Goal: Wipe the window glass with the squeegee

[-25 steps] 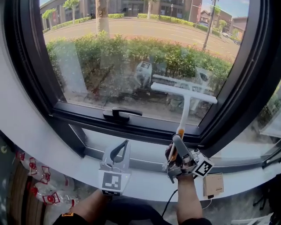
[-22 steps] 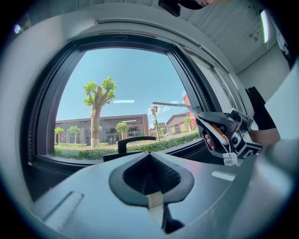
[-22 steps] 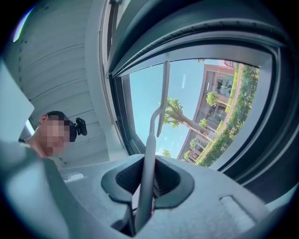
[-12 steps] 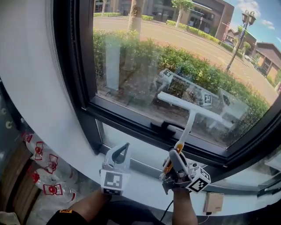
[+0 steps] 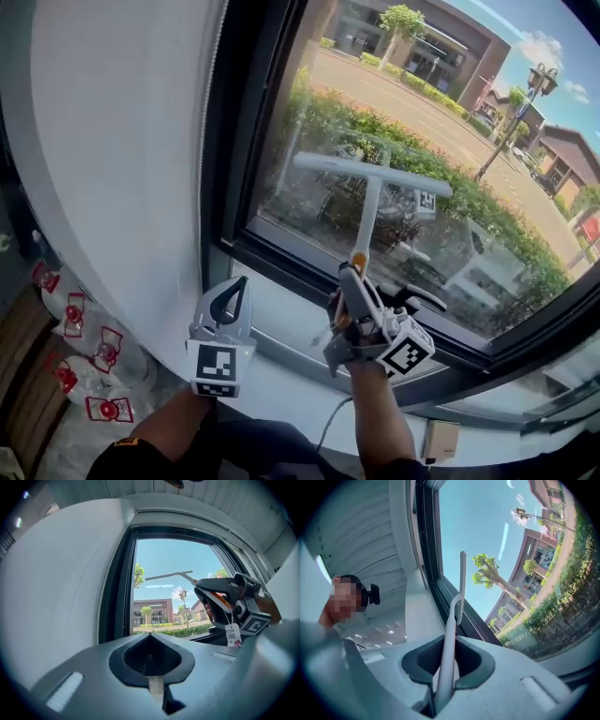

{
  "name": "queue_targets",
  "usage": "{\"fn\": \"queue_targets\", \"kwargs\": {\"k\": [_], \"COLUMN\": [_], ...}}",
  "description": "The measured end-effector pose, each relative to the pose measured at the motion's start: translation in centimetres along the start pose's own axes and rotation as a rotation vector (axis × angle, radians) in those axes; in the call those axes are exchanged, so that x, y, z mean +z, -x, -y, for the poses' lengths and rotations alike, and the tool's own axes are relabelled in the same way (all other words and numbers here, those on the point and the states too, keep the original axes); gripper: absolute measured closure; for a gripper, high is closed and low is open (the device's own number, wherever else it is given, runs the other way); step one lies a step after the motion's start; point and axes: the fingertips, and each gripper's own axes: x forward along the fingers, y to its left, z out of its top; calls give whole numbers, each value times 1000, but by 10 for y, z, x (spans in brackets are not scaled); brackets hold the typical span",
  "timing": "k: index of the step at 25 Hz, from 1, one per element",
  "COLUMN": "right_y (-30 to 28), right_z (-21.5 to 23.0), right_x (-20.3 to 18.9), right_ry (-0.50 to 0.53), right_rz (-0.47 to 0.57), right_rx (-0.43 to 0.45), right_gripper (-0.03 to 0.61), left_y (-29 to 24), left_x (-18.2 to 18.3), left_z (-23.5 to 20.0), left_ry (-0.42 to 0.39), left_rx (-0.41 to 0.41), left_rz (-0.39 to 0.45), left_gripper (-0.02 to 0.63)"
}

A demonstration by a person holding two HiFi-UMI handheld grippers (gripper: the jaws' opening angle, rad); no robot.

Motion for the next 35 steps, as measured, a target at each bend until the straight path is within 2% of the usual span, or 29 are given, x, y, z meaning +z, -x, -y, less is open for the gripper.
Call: {"fn": "queue_targets", "kwargs": {"k": [7,10,13,17,28,35], "right_y": [-75,-88,-89,-80,-21,8], "right_z": [5,12,17,26,61,78], "right_x": [23,23,16,-8,-111,-154], "right_ry": [40,28,8,-36,-202,-300], "right_rz": [125,144,152,165,130,104], "right_rx": [-49,-78,-107,-149,-279,-328], "right_gripper": [534,534,534,534,534,534], "left_y": [-7,-7,-8,-7,-10,-10], "left_x": [15,30,30,17,-42,-59], "left_z": [-38,-42,-44,-47,-30,-18], "left_ry": [-12,-8,1,16,41,54], "left_rx": [-45,-81,-94,-126,-206,-236], "left_rz": [44,82,79,59,-74,-115], "left_gripper": [595,595,595,595,595,595]}}
